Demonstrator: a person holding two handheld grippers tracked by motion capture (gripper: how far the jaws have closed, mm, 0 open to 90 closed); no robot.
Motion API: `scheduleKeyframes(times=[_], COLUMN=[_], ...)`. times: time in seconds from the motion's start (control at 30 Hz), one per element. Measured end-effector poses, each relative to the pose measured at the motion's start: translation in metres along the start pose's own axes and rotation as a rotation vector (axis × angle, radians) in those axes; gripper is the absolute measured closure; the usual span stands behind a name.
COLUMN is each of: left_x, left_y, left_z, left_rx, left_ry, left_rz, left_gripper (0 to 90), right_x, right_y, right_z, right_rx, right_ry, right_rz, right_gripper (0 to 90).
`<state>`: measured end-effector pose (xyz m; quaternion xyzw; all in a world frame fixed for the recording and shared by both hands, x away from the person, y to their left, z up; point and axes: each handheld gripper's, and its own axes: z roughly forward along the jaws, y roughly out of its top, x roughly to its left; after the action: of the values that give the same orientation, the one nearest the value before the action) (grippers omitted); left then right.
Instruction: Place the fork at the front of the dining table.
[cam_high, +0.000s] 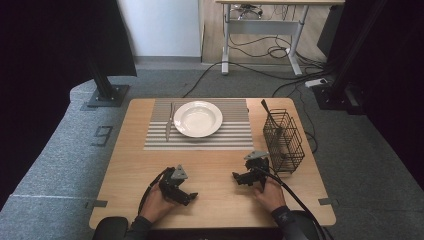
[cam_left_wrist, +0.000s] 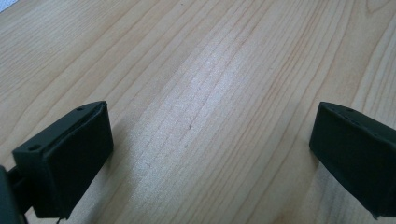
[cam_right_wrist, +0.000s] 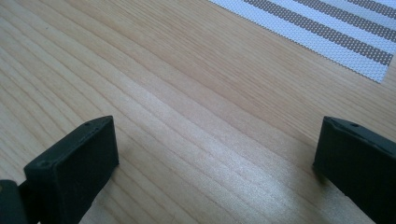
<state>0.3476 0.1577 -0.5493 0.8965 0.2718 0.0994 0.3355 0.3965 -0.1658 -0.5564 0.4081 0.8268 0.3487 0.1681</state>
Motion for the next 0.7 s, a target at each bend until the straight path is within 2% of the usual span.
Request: scheduleKeyframes(times=[0.13,0.27,0.7], left_x=[0.0,0.0,0.001], left_y=[0.001,0.001,0.002], left_z=[0.0,0.001,0.001], left_rx=[0.0,-0.001,0.001], left_ry=[0.001,0.002,-0.007], left_rz=[-0.002,-0.001,0.004], left_gripper=[0.0,0.0,0.0], right_x=[0.002,0.001,0.004], right_y=[-0.001,-0.01,-0.019], right_z=[-0.001,-0.01,-0.019], right_rx=[0.0,0.0,0.0], right_ry=[-0.007,0.055,0.068], right_rz=[0.009,-0.053,-0.068], right_gripper=[0.0,0.0,0.0])
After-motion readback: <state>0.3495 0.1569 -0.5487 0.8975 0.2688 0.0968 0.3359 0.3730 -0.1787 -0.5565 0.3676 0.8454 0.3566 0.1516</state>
